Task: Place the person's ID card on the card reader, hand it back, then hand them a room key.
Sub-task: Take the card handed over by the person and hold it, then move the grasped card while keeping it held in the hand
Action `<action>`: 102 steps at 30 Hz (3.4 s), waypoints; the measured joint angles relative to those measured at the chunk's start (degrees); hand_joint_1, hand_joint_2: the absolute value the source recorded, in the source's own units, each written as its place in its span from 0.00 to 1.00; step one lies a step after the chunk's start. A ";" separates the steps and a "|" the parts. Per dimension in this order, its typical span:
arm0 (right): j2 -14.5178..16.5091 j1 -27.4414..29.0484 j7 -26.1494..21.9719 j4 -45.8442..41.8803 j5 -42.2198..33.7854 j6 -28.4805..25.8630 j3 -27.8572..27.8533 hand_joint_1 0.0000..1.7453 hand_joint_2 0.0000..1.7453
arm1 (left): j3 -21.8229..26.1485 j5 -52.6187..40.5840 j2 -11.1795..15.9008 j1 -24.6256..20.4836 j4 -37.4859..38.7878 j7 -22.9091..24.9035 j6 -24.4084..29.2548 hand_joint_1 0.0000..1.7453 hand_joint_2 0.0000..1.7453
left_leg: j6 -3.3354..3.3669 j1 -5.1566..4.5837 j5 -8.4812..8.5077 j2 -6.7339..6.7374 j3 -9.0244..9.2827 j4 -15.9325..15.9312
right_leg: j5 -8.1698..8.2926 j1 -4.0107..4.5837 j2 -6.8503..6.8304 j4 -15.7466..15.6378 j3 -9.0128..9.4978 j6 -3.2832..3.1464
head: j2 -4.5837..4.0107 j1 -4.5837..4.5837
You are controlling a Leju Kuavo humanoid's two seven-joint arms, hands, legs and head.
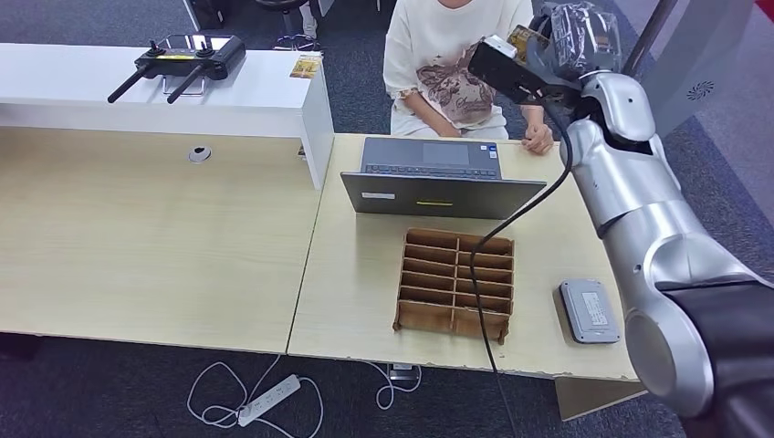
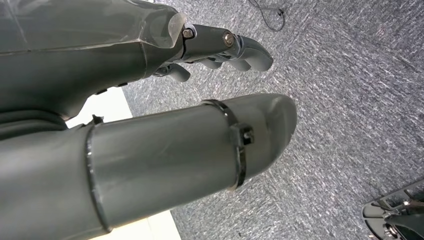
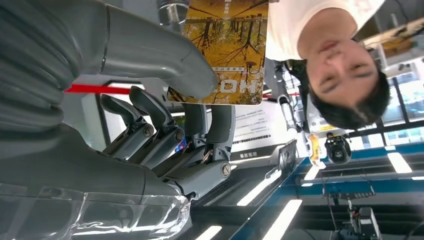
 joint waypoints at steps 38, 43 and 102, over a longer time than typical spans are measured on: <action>-14.67 12.76 -16.39 -11.89 -54.24 41.99 -7.67 1.00 1.00 | 0.00 4.31 0.65 1.88 0.00 -0.32 2.25 0.00 0.00 | 0.02 -0.02 -0.02 -0.05 -0.04 0.01 | 0.00 -0.01 -0.05 -0.05 0.00 0.01 | 0.00 -0.01; -17.07 12.80 -15.38 -10.51 -54.63 43.15 -5.48 1.00 1.00 | 0.00 5.16 0.81 2.06 0.00 -0.09 2.43 0.00 0.00 | 0.02 -0.01 -0.02 -0.05 -0.03 0.01 | 0.00 -0.01 -0.05 -0.04 0.00 0.01 | 0.00 -0.02; -35.66 37.46 -10.79 -7.15 -57.12 43.27 -0.59 1.00 1.00 | 0.00 7.19 1.11 3.09 0.00 0.61 3.09 0.00 0.00 | 0.10 -0.01 -0.09 -0.10 -0.08 0.01 | -0.04 -0.01 -0.11 -0.09 0.00 0.07 | 0.00 -0.01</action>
